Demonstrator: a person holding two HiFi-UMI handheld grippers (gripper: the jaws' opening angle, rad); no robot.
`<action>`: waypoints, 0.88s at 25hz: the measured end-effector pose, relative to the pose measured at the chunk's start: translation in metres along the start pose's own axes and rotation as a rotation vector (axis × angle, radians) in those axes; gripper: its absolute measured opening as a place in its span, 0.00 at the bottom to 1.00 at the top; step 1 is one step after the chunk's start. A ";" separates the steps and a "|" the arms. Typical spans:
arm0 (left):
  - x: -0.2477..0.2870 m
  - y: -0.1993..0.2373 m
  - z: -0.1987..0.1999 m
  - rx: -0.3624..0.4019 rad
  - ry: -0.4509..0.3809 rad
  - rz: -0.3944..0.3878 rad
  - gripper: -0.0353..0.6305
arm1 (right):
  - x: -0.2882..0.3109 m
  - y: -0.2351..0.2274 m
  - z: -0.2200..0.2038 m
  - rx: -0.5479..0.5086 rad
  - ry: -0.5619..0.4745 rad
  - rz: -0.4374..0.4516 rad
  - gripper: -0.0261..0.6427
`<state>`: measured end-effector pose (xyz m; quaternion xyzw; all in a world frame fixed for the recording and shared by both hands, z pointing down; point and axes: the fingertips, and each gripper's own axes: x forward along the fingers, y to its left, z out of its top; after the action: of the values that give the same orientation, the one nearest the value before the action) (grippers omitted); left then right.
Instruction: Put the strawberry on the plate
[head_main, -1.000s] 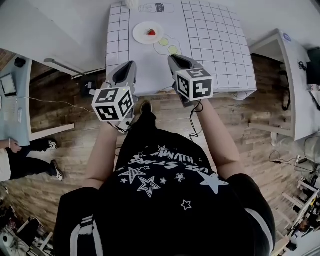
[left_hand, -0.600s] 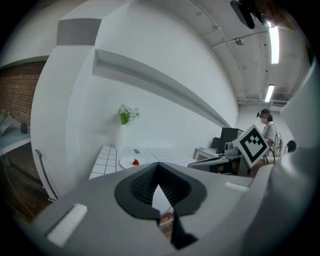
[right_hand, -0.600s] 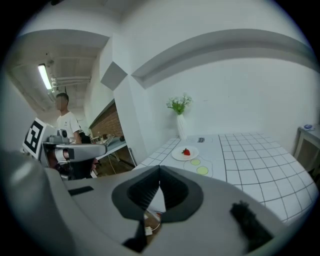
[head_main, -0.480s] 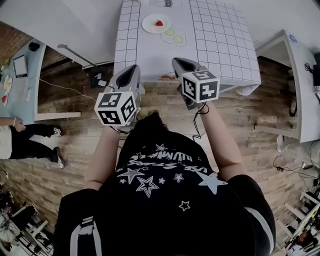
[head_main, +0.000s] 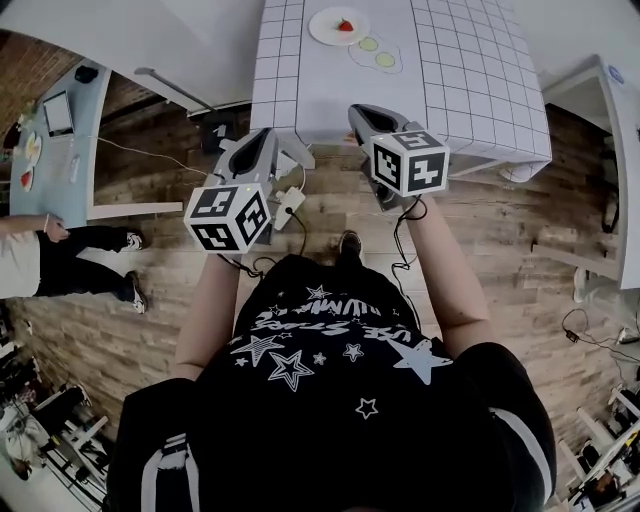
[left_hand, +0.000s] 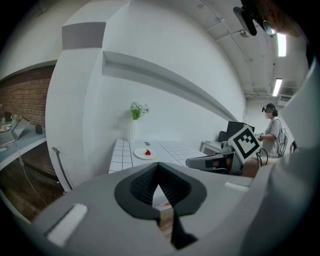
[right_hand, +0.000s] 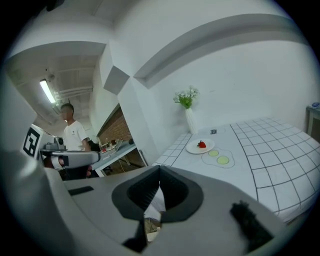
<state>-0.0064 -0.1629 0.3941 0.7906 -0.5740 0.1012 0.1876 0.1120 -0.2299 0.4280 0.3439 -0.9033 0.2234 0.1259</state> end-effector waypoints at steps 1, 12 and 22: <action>-0.003 0.003 -0.002 0.001 0.003 -0.001 0.07 | 0.002 0.003 -0.002 0.004 -0.002 -0.002 0.06; -0.068 0.061 -0.009 0.013 -0.009 -0.084 0.07 | 0.009 0.069 -0.004 0.042 -0.037 -0.127 0.06; -0.122 0.086 -0.002 0.038 -0.067 -0.222 0.07 | -0.006 0.149 -0.006 0.024 -0.092 -0.241 0.06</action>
<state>-0.1261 -0.0796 0.3656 0.8556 -0.4871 0.0640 0.1632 0.0159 -0.1247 0.3832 0.4613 -0.8576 0.2012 0.1062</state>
